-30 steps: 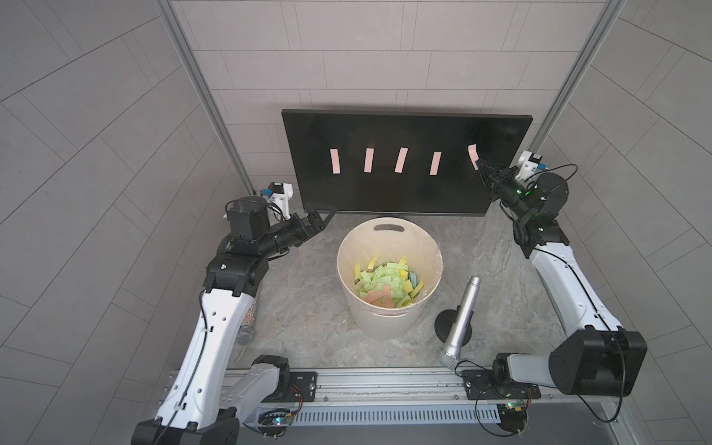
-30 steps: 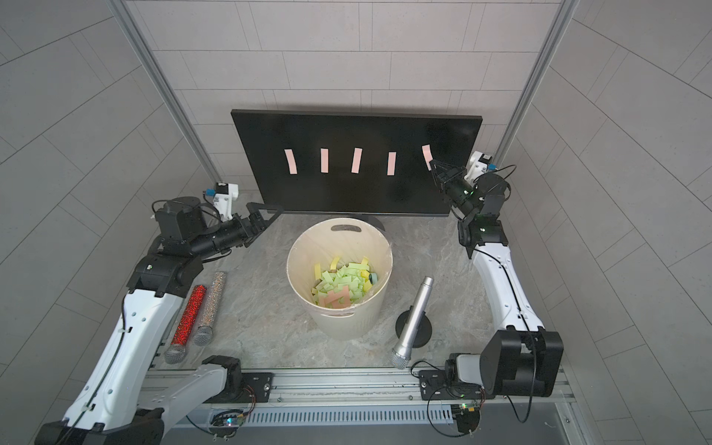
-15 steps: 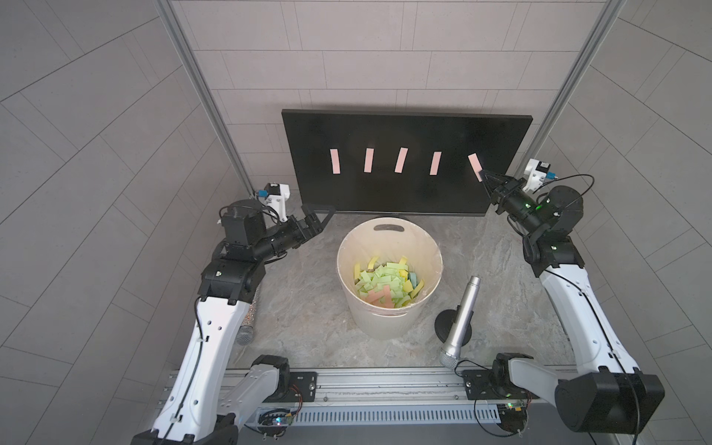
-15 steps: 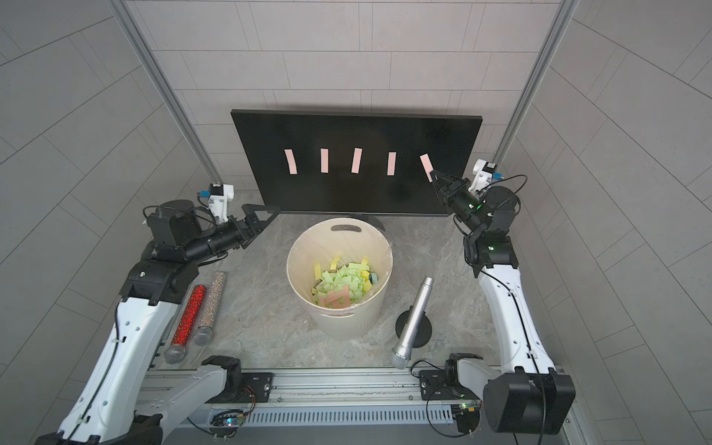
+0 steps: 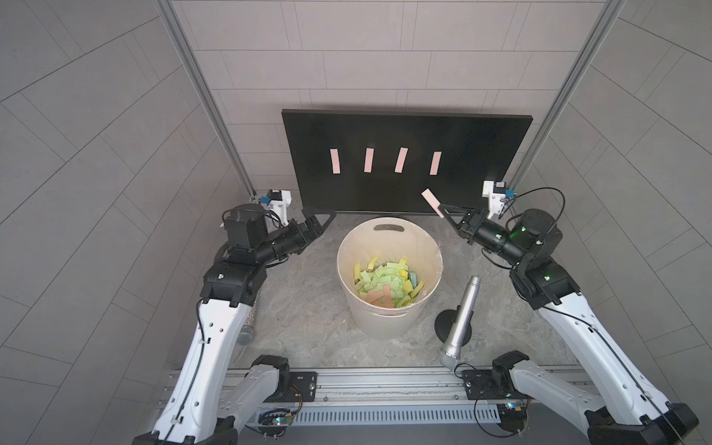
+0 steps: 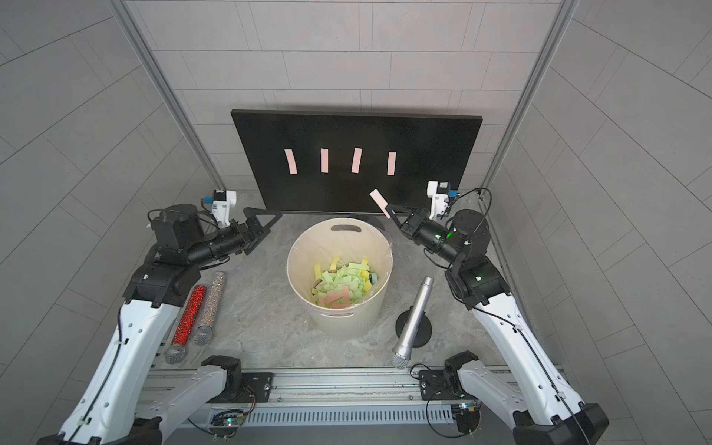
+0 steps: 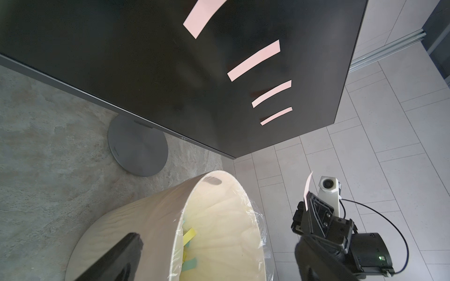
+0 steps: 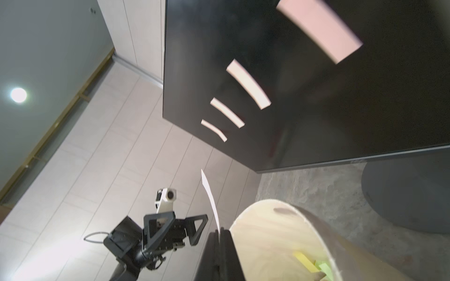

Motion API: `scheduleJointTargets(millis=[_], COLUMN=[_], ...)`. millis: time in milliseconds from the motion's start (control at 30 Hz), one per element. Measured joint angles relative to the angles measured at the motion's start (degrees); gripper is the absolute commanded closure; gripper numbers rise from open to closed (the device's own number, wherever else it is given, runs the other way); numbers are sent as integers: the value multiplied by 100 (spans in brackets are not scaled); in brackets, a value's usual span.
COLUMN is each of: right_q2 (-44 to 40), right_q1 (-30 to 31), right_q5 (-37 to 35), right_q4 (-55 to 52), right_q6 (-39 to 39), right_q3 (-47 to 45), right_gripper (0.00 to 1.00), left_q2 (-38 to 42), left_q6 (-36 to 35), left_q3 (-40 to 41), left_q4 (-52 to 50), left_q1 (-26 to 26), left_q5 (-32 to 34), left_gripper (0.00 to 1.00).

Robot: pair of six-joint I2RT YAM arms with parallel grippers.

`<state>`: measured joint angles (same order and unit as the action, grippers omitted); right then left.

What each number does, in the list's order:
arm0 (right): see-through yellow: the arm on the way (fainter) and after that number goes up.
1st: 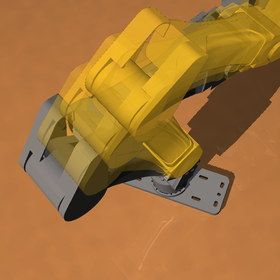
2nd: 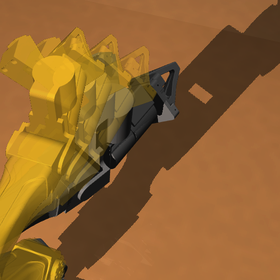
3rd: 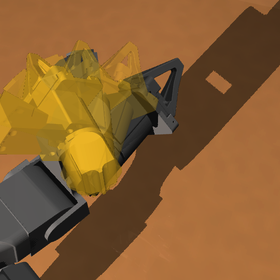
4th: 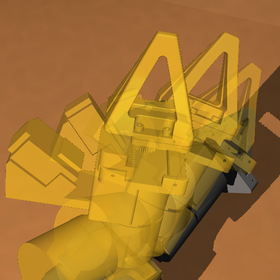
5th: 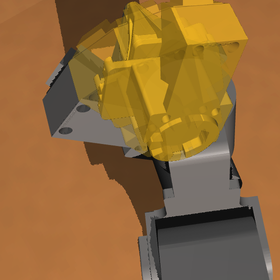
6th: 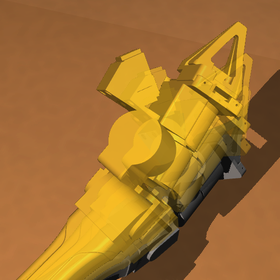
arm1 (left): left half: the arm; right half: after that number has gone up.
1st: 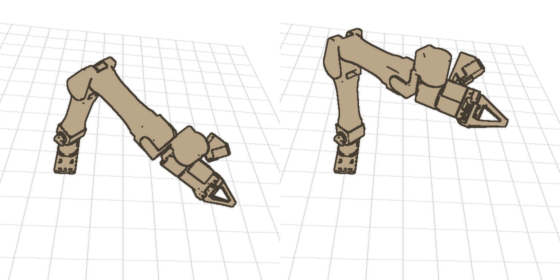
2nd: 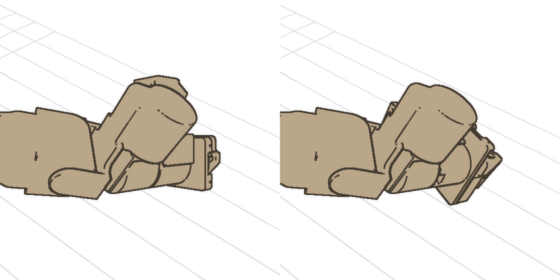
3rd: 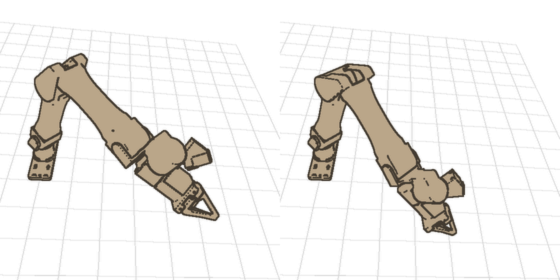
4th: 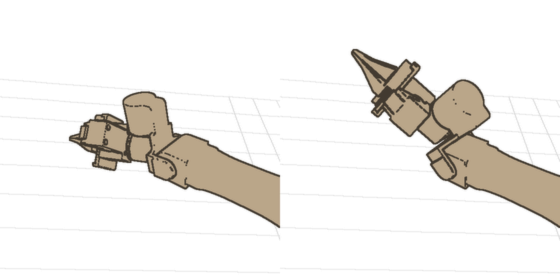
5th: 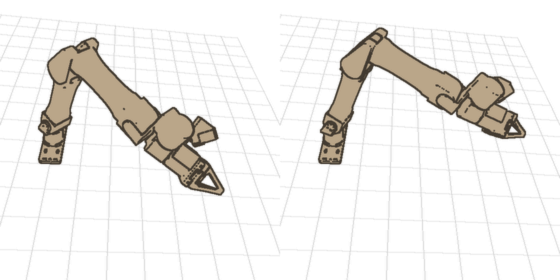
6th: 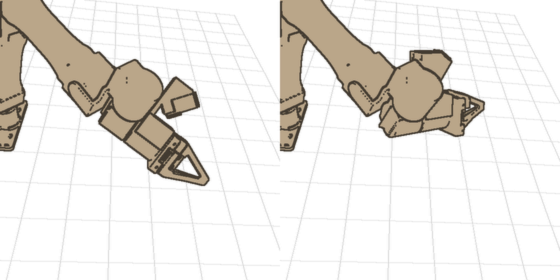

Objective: Remove the sticky note from the monitor
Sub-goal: Place the sticky note in the trash bin.

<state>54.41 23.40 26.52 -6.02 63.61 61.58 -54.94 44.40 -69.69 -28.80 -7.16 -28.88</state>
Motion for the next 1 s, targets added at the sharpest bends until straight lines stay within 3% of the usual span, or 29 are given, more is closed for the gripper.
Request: scheduleJointTargets(millis=[267, 500, 800, 1000], right_q2=[262, 623, 994, 994], right_q1=[1742, 2686, 3126, 3139], right_q5=[-866, -1565, -2094, -2251], right_q4=[-564, -946, -1377, -1504], right_q6=[-767, -1200, -1534, -1635], right_q3=[2, 37, 378, 599], right_gripper=[100, 97, 76, 69], left_q2=[-13, -39, -76, -122], left_q6=[66, 116, 129, 133], left_q3=[0, 0, 0, 0], left_q4=[-168, -216, -214, -205], left_q1=[0, 0, 0, 0], left_q5=[114, 114, 111, 111], left_gripper=[0, 0, 0, 0])
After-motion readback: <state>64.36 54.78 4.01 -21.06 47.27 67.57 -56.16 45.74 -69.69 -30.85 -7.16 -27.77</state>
